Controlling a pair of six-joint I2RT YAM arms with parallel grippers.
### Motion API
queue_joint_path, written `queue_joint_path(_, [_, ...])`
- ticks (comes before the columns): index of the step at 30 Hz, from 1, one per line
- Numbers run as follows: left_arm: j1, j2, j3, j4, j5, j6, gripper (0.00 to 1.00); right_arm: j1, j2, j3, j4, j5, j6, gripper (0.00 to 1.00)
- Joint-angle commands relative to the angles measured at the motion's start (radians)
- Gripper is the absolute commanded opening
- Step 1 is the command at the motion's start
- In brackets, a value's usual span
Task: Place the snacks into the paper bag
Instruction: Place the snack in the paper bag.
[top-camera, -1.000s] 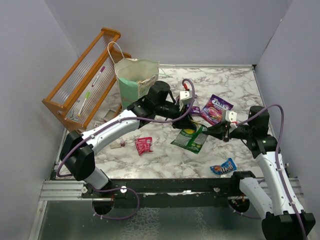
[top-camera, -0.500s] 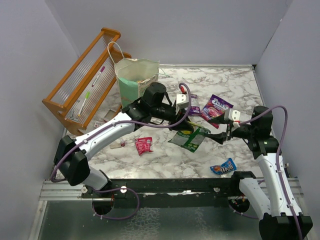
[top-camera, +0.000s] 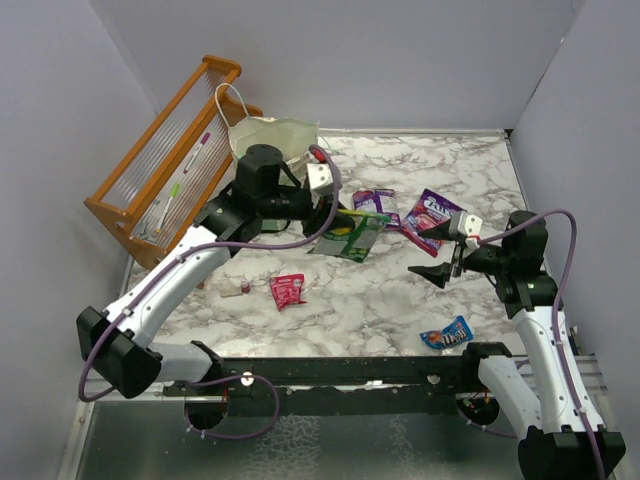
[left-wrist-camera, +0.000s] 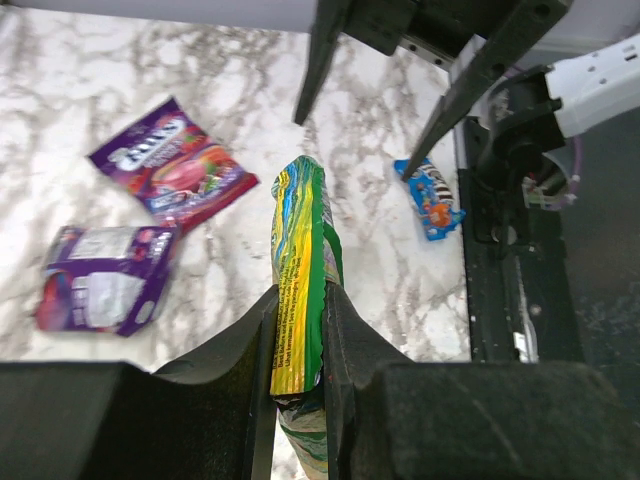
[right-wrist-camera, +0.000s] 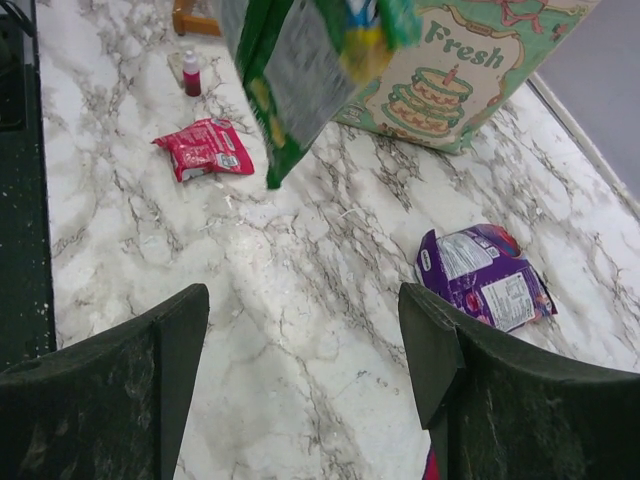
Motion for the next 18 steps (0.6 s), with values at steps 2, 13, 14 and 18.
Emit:
queue_joint_path(2, [0.094,-0.088,0.107,-0.026,-0.092,-0.010,0.00,-0.004,-0.005,-0.014,0.042,0.027,0.035,0.77])
queue_joint_path(13, [0.292,-0.154,0.256,-0.073,-0.251,-0.083,0.00,-0.004,-0.012,-0.014,0.043,0.029,0.036,0.77])
queue_joint_path(14, [0.312,-0.160,0.261,-0.071,-0.263,-0.095,0.00,-0.005,-0.014,-0.015,0.044,0.030,0.036,0.77])
queue_joint_path(18, [0.376,-0.179,0.271,-0.045,-0.307,-0.142,0.00,-0.005,-0.019,-0.014,0.043,0.032,0.038,0.77])
